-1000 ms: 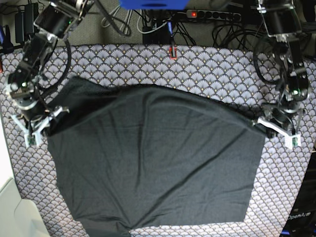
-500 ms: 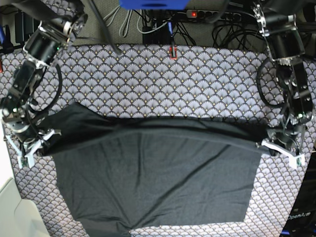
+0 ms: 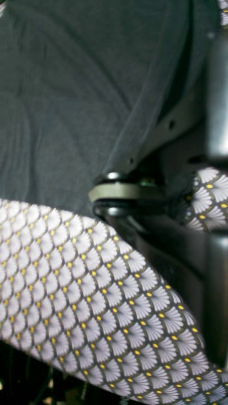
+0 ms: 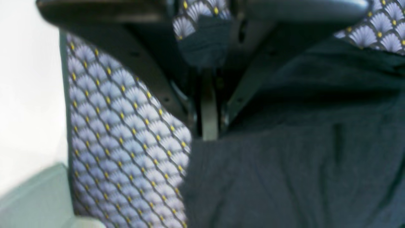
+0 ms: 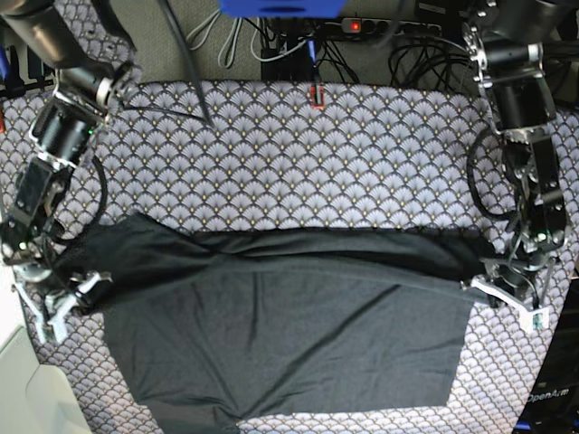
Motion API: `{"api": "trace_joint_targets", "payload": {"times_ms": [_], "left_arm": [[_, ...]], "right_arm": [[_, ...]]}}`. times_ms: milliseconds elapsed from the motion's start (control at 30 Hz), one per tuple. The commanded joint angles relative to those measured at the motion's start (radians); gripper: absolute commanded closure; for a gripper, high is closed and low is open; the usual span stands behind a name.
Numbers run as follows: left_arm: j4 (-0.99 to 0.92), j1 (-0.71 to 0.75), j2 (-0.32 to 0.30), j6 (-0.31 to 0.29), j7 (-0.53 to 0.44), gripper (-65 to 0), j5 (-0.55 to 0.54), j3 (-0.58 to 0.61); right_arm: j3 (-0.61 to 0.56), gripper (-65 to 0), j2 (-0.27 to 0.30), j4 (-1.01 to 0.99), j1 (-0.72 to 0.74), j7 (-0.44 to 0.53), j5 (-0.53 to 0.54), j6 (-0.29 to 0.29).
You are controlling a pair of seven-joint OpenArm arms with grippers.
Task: Fold the T-shirt properly
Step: 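Lift the held edge and pull it across the shirt toward the hem, then lower the folded edge onto the shirt and open both grippers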
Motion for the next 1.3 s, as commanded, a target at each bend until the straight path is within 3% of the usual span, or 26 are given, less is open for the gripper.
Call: {"api": "trace_joint_targets", "payload": {"times_ms": [0, 167, 467, 1267], "left_arm": [[0.004, -0.041, -0.013, -0.002, -0.024, -0.4, -0.004, -0.003], [-0.050, -0.080, -0.017, -0.002, -0.027, -0.4, -0.001, -0.003], [-0.079, -0.140, -0.014, -0.002, -0.030, -0.4, -0.001, -0.003], [-0.143, -0.192, -0.011, -0.002, -0.030, -0.5, -0.001, -0.003]], "right_arm": [[-0.014, 0.0, 0.020, 0.004, 0.037, 0.025, 0.014, -0.004], [-0.031, 0.0, 0.021, -0.062, 0.084, 0.062, 0.013, -0.004], [-0.031, 0.0, 0.075, -0.222, 0.186, 0.128, 0.014, -0.004], [-0.074, -0.4, 0.091, -0.226, 0.190, 0.159, 0.014, -0.004]]}}
